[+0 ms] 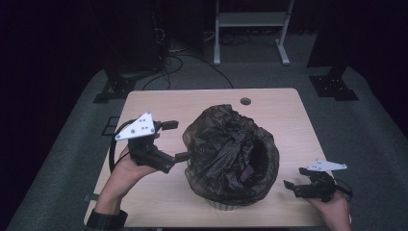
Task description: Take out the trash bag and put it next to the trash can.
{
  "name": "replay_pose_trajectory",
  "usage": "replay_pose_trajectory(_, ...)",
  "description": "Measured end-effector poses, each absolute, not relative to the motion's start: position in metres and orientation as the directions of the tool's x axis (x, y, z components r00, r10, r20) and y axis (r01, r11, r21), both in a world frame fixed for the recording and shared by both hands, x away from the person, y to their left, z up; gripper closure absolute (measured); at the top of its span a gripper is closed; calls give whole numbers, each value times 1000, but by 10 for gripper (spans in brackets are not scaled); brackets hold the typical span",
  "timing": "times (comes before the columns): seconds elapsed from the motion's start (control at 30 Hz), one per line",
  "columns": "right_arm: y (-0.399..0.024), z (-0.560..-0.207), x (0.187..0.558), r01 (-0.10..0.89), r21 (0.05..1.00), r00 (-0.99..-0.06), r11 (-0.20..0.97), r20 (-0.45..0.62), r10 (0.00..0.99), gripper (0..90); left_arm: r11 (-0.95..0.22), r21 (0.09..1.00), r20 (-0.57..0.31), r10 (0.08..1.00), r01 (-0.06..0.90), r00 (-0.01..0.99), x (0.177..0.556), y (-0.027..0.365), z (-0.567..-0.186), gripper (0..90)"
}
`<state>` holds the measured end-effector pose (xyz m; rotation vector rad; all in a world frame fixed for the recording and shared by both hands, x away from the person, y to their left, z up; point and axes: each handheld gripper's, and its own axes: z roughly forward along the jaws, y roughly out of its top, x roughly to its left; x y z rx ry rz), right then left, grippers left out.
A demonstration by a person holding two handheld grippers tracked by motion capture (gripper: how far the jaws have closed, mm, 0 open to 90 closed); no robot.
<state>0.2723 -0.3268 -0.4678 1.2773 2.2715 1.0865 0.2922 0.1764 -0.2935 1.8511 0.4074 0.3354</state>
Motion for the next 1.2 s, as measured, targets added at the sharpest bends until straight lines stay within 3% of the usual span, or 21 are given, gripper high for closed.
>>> replay_pose_trajectory(0.37,-328,-464,271,600,747,-538,287,111,836,150,-334,923,49,600,194,798,295,212,-358,0)
replay_pose_trajectory(0.63,-332,-445,266,579,774,-535,258,122,836,149,-338,858,-32,717,387,696,305,233,-438,0)
replay_pose_trajectory(0.87,-334,-425,260,554,796,-537,244,118,835,149,-365,812,-36,748,455,663,309,235,-462,0)
replay_pose_trajectory(1.2,-334,-390,251,512,829,-545,226,110,831,149,-463,737,26,747,492,665,314,226,-482,0)
